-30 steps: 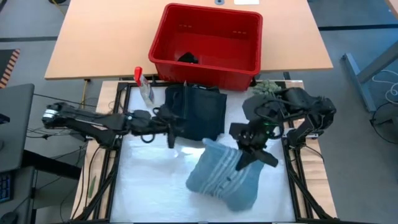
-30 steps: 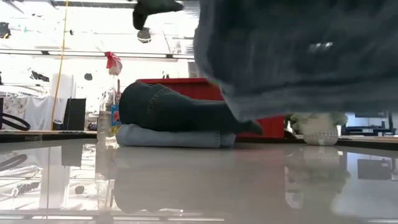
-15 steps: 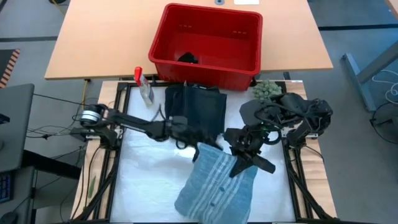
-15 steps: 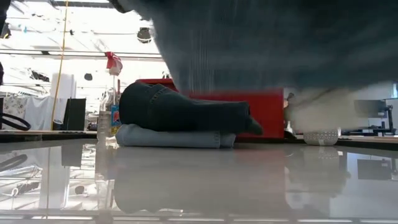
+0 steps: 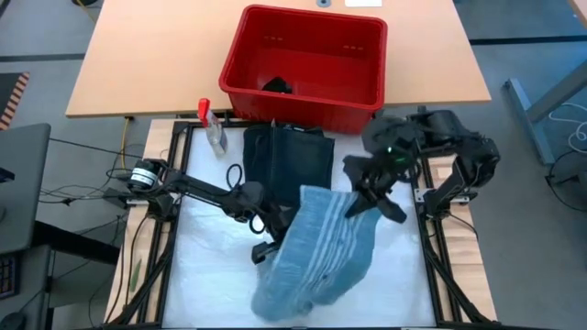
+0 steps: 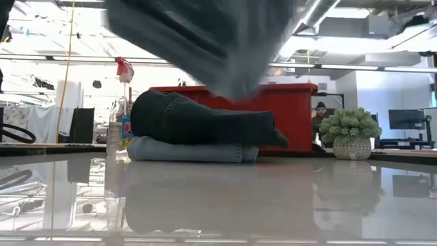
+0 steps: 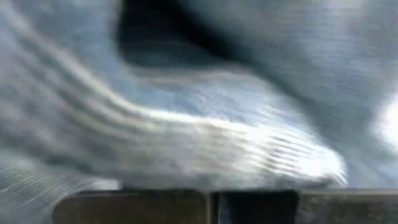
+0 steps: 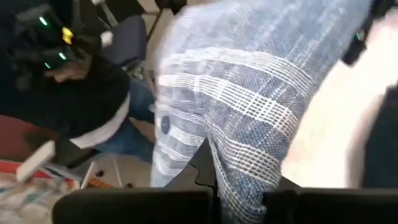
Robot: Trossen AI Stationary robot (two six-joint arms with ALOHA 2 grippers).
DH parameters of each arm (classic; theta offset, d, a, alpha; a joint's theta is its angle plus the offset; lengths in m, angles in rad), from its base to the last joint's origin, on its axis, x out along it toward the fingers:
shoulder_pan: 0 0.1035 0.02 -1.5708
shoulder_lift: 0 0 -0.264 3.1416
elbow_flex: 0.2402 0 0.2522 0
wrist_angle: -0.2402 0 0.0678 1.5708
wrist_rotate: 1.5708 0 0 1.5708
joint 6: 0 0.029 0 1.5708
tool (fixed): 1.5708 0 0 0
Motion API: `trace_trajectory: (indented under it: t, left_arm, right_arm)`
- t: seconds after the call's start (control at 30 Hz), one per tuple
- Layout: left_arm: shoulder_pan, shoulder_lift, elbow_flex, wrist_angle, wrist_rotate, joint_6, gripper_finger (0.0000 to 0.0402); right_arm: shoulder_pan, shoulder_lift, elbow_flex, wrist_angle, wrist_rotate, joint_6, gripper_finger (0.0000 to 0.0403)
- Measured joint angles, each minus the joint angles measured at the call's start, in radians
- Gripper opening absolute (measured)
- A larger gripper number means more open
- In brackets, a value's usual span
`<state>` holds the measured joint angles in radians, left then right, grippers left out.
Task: Fold Laundry from Bin
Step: Fold the blue long sleeve on the table
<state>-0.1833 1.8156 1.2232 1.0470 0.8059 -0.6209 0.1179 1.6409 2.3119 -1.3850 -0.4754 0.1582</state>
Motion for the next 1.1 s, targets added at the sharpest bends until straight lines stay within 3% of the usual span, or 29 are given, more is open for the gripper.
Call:
trace_trajectory:
  t: [0.23, 0.4, 0.57, 0.7, 0.8, 1.1]
  left_arm:
    - [-0.002, 0.001, 0.000, 0.062, 0.080, -0.065, 0.0000]
    - [0.010, 0.000, -0.005, 0.027, 0.097, -0.116, 0.0000]
    - [0.060, -0.134, -0.132, -0.079, 0.105, -0.102, 0.0000]
    - [0.127, -0.347, -0.263, -0.274, -0.027, 0.056, 0.0000]
    - [0.167, -0.483, -0.333, -0.457, -0.194, 0.160, 0.0000]
    - [0.193, -0.777, -0.391, -0.667, -0.499, 0.192, 0.0000]
  right_arm:
    - [-0.084, -0.054, -0.196, 0.043, -0.016, -0.035, 0.0037]
    - [-0.107, -0.133, -0.441, 0.187, -0.159, 0.060, 0.0037]
    - [-0.108, -0.266, -0.528, 0.177, -0.121, 0.131, 0.0037]
    - [-0.127, -0.347, -0.527, 0.202, -0.070, 0.193, 0.0037]
    - [-0.166, -0.379, -0.510, 0.212, -0.022, 0.256, 0.0037]
    - [-0.132, -0.294, -0.413, 0.212, 0.018, 0.255, 0.0037]
